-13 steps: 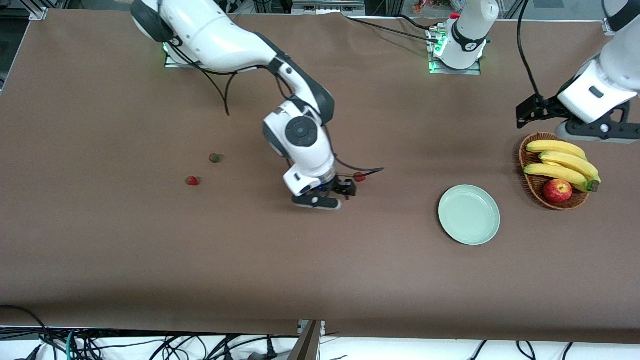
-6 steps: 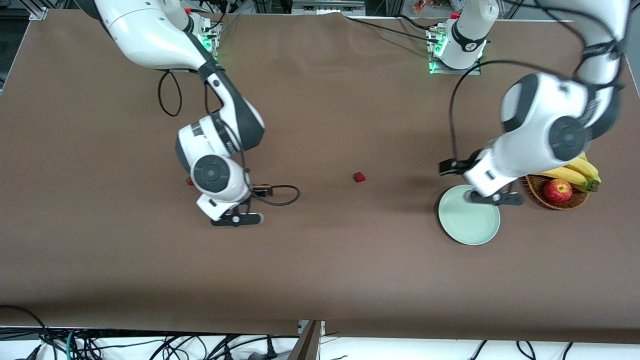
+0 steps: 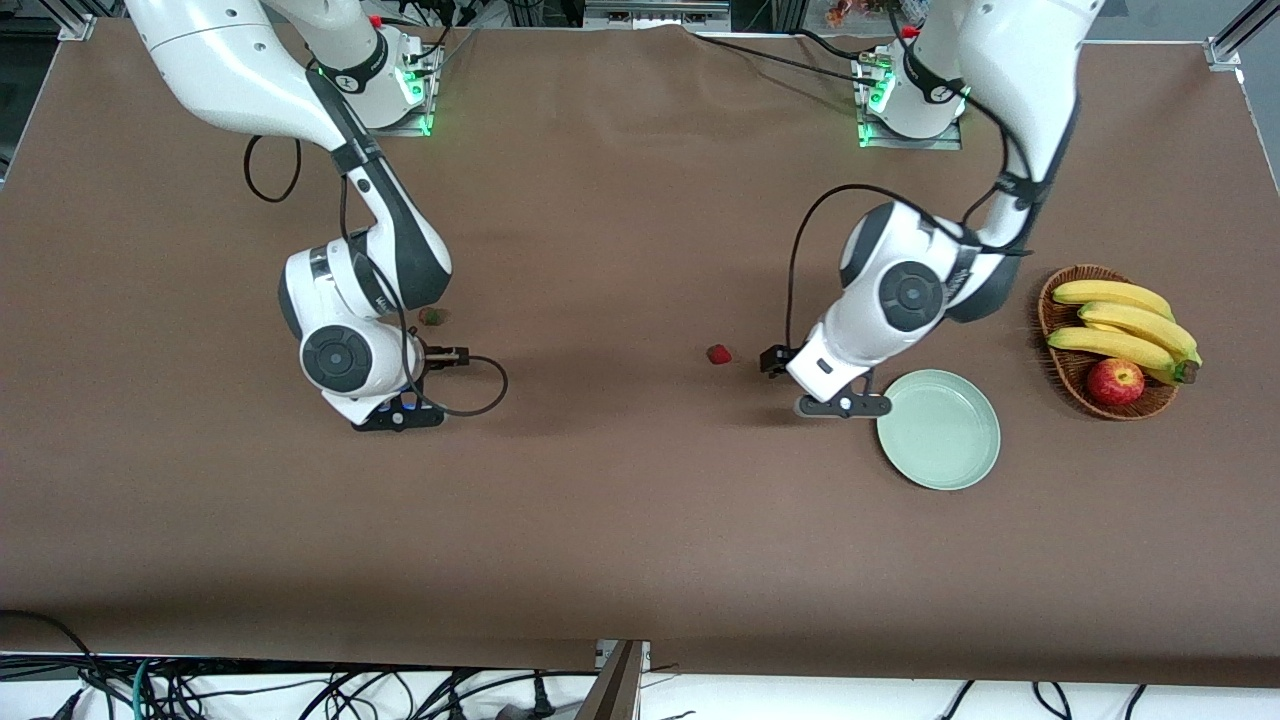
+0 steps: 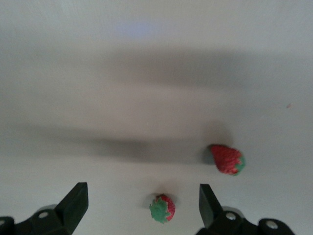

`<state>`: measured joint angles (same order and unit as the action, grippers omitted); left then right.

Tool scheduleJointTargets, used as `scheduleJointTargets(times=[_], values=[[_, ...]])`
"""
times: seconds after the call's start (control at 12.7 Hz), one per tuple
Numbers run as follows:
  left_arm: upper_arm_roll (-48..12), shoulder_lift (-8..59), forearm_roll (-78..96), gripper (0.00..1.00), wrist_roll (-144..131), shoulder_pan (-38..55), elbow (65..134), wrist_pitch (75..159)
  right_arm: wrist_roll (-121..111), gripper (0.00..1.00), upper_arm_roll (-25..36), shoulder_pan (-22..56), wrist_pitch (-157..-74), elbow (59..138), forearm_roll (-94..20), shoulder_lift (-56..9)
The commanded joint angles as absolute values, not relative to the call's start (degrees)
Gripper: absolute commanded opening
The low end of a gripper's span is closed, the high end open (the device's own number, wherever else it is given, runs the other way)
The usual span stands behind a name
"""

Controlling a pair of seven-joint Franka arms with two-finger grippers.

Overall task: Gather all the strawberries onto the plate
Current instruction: 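Grasp the mid-table strawberry with the left gripper while the right gripper reaches another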

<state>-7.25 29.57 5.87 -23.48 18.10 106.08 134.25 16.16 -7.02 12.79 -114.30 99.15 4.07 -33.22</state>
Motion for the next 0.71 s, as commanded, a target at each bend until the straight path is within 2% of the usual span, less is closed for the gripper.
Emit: scheduleJointTargets(times=[0.0, 0.32, 0.47, 0.55, 0.63], values=[[-6.3, 31.9, 6.2, 1.0, -30.4, 23.4, 106.7, 140.4, 16.6, 1.0, -6.7, 13.1, -123.0, 112.6, 4.5, -26.6], [-6.3, 35.8, 6.2, 1.0, -31.7, 25.6, 106.3, 146.3, 16.6, 1.0, -6.6, 13.1, -130.6, 121.0, 4.6, -24.3], [-6.1, 37.5, 6.1, 1.0, -33.4, 27.6, 106.3, 148.4, 16.6, 1.0, -6.6, 13.1, -132.0, 122.7, 4.6, -24.0], [-6.0, 37.9, 5.9, 1.0, -34.4, 28.6, 106.4, 148.8, 16.6, 0.96, -6.6, 13.1, -132.0, 122.9, 4.6, -23.9], [-6.0, 37.5, 5.7, 1.0, -35.5, 29.3, 106.9, 148.8, 16.4, 0.68, -6.5, 13.1, -131.9, 123.0, 4.6, -23.6]])
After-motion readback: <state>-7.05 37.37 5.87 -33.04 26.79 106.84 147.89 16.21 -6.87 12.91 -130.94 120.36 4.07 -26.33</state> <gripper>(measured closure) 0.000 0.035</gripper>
